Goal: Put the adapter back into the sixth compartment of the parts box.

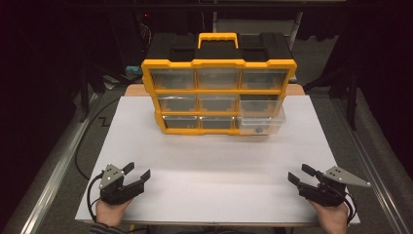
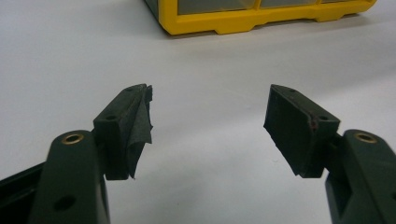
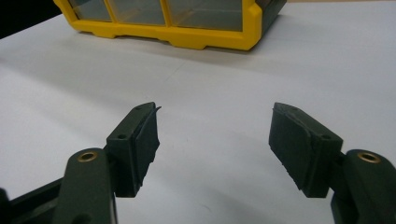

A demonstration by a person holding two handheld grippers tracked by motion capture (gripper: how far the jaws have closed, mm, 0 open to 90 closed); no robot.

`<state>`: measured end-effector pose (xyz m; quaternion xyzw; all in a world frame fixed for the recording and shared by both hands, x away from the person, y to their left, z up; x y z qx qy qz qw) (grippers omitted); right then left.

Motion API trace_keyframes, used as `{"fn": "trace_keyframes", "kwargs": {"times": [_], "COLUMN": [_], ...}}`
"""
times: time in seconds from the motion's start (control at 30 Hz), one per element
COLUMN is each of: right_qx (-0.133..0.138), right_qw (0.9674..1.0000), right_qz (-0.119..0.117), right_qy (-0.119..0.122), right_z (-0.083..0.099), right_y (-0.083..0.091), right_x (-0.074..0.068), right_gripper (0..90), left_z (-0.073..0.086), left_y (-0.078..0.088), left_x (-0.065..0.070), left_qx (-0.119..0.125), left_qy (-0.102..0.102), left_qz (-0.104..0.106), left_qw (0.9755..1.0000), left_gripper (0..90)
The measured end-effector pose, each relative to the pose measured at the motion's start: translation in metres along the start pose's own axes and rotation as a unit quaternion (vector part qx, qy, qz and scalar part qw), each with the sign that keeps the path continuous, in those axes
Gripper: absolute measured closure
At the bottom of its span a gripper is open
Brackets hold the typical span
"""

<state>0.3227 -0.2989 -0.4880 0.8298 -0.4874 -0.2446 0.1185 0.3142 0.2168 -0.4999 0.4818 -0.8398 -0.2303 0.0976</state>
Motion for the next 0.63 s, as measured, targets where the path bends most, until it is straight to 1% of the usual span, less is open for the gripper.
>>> {"fn": "trace_keyframes", "kwargs": {"times": [0.17, 0.4, 0.63], "right_qx": [0.007, 0.012, 0.017], "right_qw": [1.0, 0.9999, 0.9998], "right_qz": [-0.005, -0.01, -0.008], "right_qy": [0.004, 0.003, 0.0], "right_z": [0.001, -0.0002, -0.0021], "right_y": [0.0014, -0.0001, -0.0011], "right_x": [-0.0027, -0.0032, -0.0004], "right_gripper": [32.3, 31.9, 31.7], "left_z": [0.0002, 0.0009, 0.0009], "left_y": [0.0004, 0.0012, 0.0001], "left_x": [-0.0001, -0.0006, -0.0015], "left_qx": [0.0, 0.0, -0.001], "left_qy": [0.001, 0.004, 0.006], "left_qz": [-0.001, -0.003, -0.004], "left_qw": [1.0, 1.0, 1.0], "left_gripper": [32.3, 32.3, 32.3]}}
Point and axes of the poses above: each handheld gripper's, and its own axes: y roughly backward along the jaws, z roughly out of its underside, x roughly to its right, the point moved 7 cm from there along -y, roughly forward along the jaws, and after that the axes turned 11 degrees about -y, right-handed, at the moved point
